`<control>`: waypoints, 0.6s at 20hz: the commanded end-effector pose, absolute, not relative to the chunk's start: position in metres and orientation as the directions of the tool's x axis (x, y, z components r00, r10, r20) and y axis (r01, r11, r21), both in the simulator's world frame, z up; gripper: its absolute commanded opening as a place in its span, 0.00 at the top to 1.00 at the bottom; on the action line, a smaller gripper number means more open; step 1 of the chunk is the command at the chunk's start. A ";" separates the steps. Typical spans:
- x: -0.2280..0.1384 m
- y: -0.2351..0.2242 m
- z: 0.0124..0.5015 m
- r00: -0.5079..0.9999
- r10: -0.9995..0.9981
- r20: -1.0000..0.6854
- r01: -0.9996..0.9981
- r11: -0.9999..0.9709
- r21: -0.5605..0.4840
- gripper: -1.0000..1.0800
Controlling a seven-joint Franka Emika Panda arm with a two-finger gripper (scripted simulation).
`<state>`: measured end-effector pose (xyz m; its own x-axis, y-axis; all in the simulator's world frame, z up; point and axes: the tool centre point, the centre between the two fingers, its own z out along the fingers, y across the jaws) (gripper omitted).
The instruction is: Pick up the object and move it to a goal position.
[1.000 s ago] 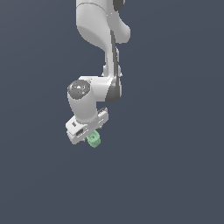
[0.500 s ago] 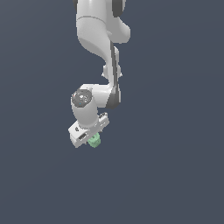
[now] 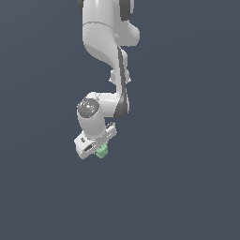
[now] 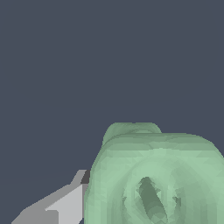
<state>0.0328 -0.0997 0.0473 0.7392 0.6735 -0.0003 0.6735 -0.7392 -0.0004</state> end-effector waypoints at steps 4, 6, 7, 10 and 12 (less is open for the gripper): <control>0.033 -0.100 0.047 0.739 0.674 0.000 0.674 -0.739 0.000 1.00; 0.033 -0.100 0.047 0.739 0.674 0.000 0.674 -0.739 0.000 1.00; 0.033 -0.100 0.047 0.739 0.674 0.000 0.674 -0.739 0.000 1.00; 0.031 -0.099 0.049 0.739 0.674 0.000 0.674 -0.739 0.000 1.00; 0.028 -0.097 0.050 0.739 0.674 0.000 0.674 -0.739 0.000 1.00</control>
<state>0.0299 -0.0982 0.0488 0.7393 0.6734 -0.0004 0.6734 -0.7393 -0.0005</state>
